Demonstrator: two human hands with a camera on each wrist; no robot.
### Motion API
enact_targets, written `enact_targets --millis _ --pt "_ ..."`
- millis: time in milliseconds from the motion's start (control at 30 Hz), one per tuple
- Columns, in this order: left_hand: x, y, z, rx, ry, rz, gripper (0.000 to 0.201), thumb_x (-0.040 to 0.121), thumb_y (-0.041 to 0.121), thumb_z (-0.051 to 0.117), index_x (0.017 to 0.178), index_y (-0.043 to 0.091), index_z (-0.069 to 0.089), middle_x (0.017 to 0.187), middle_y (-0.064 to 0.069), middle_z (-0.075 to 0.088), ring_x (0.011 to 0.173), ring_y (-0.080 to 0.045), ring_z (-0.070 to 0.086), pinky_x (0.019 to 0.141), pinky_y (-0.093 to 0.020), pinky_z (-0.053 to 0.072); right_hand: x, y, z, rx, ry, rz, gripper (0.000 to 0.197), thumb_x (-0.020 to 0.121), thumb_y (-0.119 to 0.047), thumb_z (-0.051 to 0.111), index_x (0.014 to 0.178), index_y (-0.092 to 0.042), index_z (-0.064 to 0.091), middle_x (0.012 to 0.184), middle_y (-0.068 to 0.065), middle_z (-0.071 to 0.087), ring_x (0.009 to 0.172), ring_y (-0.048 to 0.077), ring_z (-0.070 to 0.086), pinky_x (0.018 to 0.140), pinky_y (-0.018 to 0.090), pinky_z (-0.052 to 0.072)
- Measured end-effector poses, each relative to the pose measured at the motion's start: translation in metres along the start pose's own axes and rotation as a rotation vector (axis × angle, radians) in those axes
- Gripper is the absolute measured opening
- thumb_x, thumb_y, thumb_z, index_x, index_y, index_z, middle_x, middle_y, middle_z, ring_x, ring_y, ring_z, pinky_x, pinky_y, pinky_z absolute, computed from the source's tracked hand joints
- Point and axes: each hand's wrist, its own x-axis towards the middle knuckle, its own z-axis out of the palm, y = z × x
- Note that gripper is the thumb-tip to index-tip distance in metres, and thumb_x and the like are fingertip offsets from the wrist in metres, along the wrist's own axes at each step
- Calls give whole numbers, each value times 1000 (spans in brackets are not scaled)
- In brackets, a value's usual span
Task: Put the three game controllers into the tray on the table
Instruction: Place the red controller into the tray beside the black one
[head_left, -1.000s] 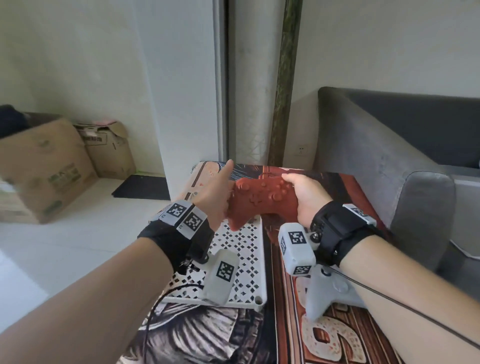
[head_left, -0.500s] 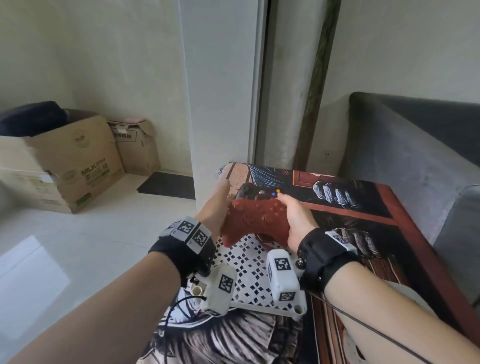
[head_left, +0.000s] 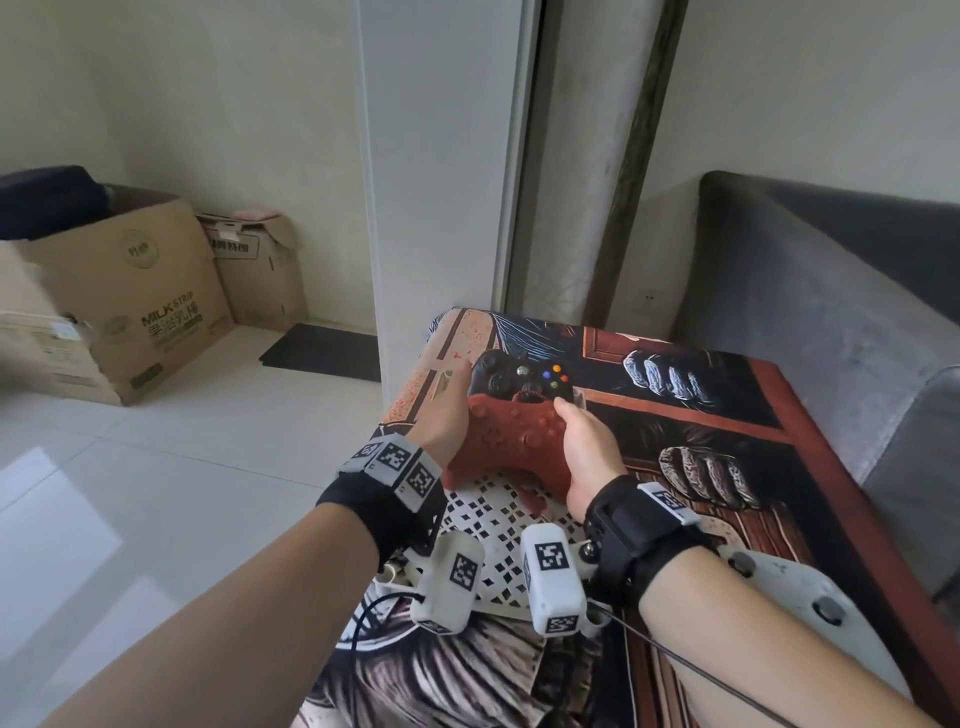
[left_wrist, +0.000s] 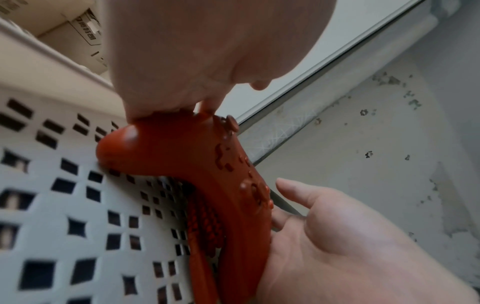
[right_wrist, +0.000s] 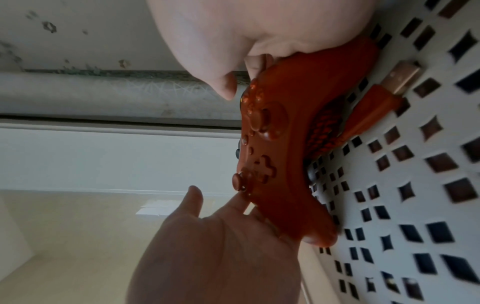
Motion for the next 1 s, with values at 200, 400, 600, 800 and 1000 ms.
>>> enact_targets --millis 200,400,600,800,1000 --pt "-26 4 -2 17 -3 18 81 98 68 26 149 8 44 149 -17 48 138 -33 43 116 -50 26 -2 -2 -9 -46 -46 -16 37 85 -47 57 105 -19 68 119 7 69 112 29 63 105 48 44" --pt "-35 11 7 76 -45 270 73 97 68 23 149 21 45 151 -5 46 140 -23 39 117 -44 23 -7 -12 -24 2 -35 -21 39 85 -38 64 112 -10 70 107 8 73 92 23 69 85 37 54" --pt "5 -6 26 122 -11 257 80 62 97 32 101 37 66 124 -6 69 117 -35 62 100 -57 45 -15 -29 -43 -2 -60 -69 39 97 -31 53 126 -6 62 120 7 67 110 20 61 95 31 43" --pt "-82 41 41 111 -3 336 70 98 65 27 148 20 47 148 -3 51 135 -25 46 105 -33 29 -23 -49 -76 5 -18 -93 39 97 -38 52 124 -12 62 119 7 66 115 23 59 99 34 42" --pt "-100 38 82 89 -104 315 56 105 52 27 146 18 47 144 -1 55 122 -16 54 98 -29 36 -34 -62 -130 8 26 -120 34 98 -39 49 118 -15 61 124 8 67 115 22 61 104 39 45"
